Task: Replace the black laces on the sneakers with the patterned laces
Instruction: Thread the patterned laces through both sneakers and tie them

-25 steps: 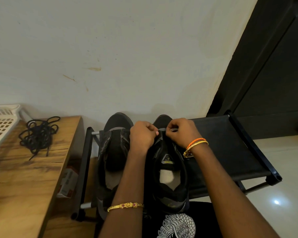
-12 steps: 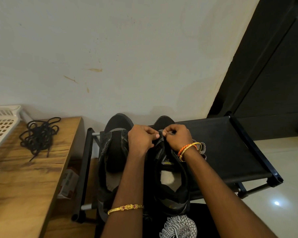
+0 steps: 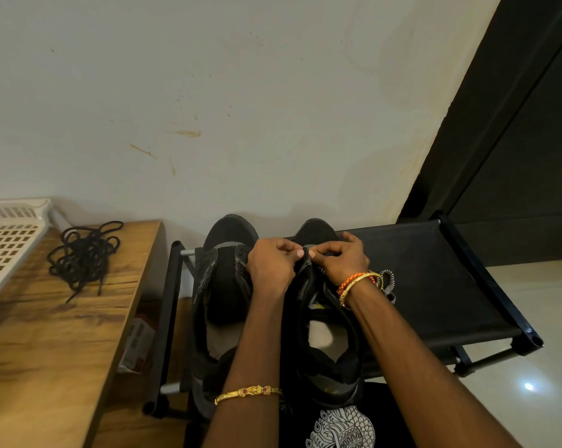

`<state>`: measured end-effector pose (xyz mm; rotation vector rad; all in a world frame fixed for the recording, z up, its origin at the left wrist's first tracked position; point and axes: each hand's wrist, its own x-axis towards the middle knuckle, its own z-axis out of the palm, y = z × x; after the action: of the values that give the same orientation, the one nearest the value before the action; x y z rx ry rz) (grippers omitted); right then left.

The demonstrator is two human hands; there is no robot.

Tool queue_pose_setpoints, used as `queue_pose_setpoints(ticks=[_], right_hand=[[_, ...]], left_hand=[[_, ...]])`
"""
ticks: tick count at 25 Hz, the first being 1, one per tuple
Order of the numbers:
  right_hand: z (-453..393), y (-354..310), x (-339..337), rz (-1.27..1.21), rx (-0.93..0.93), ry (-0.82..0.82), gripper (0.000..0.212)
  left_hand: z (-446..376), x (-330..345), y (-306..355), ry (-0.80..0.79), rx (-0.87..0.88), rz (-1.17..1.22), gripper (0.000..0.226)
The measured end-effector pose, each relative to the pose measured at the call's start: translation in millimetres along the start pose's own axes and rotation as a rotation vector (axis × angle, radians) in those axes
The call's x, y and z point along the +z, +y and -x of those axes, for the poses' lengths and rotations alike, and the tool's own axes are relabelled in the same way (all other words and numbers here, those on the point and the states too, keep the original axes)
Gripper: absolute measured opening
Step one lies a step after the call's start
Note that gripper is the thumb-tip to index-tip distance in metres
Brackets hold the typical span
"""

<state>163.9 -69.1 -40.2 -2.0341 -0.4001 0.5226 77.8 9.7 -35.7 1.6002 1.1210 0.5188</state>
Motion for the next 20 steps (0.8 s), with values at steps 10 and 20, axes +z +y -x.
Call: queue_pose_setpoints(ticks=[10, 20], right_hand=[[17.7, -4.9, -16.9, 0.208, -0.083, -0.154, 0.032], [63.0, -15.7, -10.3, 0.381, -0.019, 0.034, 0.041]], left_hand=[[-3.9, 1.0, 0.4, 0.025, -0.032, 0.014, 0.016], [17.9, -31.7, 42.7, 0.015, -0.245, 0.578, 0.026]])
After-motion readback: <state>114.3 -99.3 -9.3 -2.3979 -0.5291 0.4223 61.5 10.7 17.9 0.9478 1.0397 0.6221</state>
